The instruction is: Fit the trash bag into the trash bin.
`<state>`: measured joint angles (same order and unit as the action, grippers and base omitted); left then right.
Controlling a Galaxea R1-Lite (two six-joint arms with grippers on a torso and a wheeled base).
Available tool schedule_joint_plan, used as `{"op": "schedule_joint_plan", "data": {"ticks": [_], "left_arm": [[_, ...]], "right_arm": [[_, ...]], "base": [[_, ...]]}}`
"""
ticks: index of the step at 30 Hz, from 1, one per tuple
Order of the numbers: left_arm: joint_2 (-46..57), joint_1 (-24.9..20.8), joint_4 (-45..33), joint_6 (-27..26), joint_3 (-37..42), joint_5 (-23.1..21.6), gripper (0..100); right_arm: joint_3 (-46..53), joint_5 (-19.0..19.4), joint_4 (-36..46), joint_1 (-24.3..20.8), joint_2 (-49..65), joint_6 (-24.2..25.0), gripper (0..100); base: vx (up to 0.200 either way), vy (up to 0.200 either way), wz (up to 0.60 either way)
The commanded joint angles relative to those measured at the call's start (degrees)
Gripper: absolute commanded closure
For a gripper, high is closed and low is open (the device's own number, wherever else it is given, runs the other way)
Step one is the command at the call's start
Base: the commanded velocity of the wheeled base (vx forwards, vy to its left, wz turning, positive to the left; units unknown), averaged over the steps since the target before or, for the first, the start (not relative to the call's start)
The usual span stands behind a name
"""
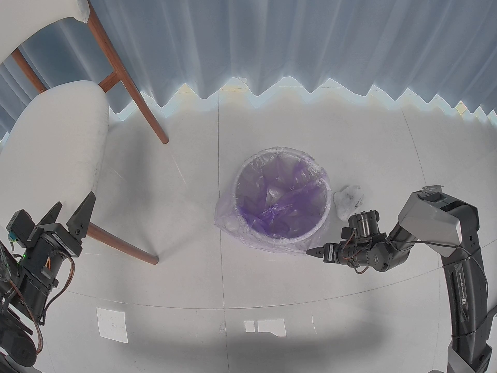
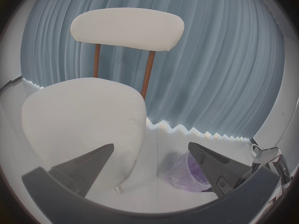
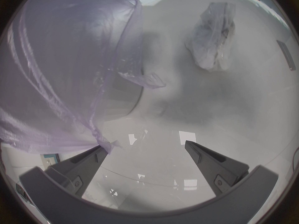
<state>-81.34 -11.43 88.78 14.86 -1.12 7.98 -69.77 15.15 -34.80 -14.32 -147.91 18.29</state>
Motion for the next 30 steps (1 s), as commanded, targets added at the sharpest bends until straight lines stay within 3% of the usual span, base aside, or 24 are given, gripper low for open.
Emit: {"op": "schedule_joint_plan", "data": {"ticks": [1, 10, 14, 19, 26, 30], "left_arm": [[0.56, 0.10, -0.01, -0.01, 1.12, 0.01, 0], [-0.05, -0.61, -0.01, -0.36, 1.12, -0.43, 0], [-1.28, -1.22, -0.01, -0.45, 0.59, -1.04, 0], [-4.27, -4.82, 0.07, 0.34, -0.20, -2.36, 0], [-15.43, -19.15, 0.07, 9.13, 1.03, -3.24, 0], [-31.16, -18.98, 0.25, 11.16, -4.86, -4.03, 0]], "right_arm": [[-4.50, -0.04, 5.27, 0.09, 0.08, 2.10, 0], [-2.57, -4.34, 8.96, 0.09, 4.56, 7.38, 0], [5.43, -3.38, 7.38, 0.00, 13.08, 10.98, 0], [21.34, 1.99, 1.05, -0.35, 24.69, 15.90, 0], [42.96, 1.99, -20.04, 0.09, 34.53, 19.68, 0], [52.10, 1.99, -33.93, 2.81, 36.20, 20.03, 0]], "base": [[0.000, 0.000, 0.00], [0.000, 0.000, 0.00], [0.000, 0.000, 0.00], [0.000, 0.000, 0.00], [0.000, 0.000, 0.00], [0.000, 0.000, 0.00]]}}
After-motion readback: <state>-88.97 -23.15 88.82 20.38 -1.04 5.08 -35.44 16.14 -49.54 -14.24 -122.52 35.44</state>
